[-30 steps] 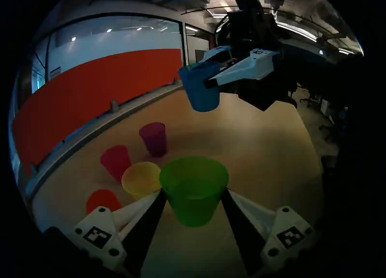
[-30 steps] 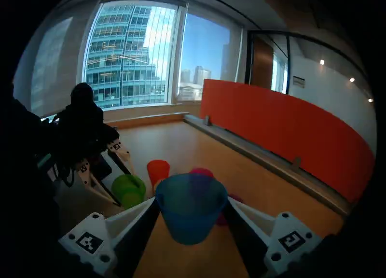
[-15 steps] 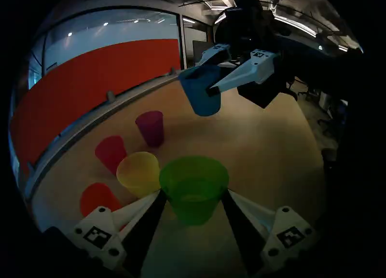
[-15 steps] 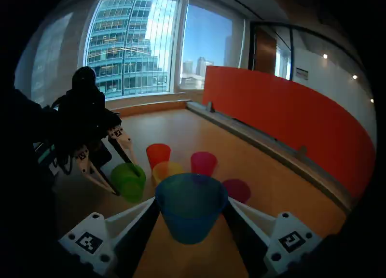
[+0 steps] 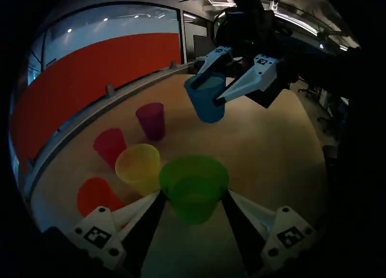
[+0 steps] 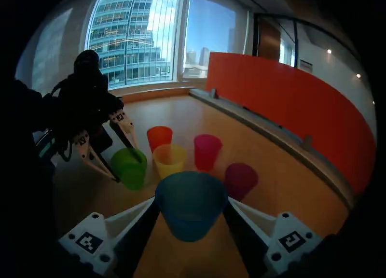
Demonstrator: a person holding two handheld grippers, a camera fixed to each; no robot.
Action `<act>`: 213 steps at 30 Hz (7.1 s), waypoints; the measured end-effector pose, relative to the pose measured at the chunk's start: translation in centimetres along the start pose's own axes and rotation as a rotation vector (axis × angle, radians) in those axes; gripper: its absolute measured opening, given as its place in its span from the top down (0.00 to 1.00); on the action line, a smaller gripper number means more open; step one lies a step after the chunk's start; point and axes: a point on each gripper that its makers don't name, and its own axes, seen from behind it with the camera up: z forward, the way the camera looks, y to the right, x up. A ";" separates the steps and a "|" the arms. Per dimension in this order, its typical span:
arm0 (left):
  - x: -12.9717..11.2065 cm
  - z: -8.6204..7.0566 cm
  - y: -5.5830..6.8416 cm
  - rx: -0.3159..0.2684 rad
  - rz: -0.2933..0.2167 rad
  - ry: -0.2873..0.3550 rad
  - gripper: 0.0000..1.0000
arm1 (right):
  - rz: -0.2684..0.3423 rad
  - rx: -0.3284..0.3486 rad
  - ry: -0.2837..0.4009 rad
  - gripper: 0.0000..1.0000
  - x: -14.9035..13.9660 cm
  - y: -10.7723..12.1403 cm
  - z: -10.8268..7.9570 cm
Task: Pour water
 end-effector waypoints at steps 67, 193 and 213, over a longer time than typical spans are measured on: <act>-4.6 0.8 -1.2 0.015 -0.051 -0.092 0.17 | 0.014 0.036 -0.063 0.09 -4.6 -1.4 2.7; -2.1 -15.8 -10.6 0.778 -0.345 0.305 0.18 | 0.224 -0.651 0.319 0.00 -1.9 3.7 -11.8; 0.2 -19.3 -12.1 0.940 -0.322 0.432 0.18 | 0.271 -0.886 0.471 0.00 0.1 6.8 -16.4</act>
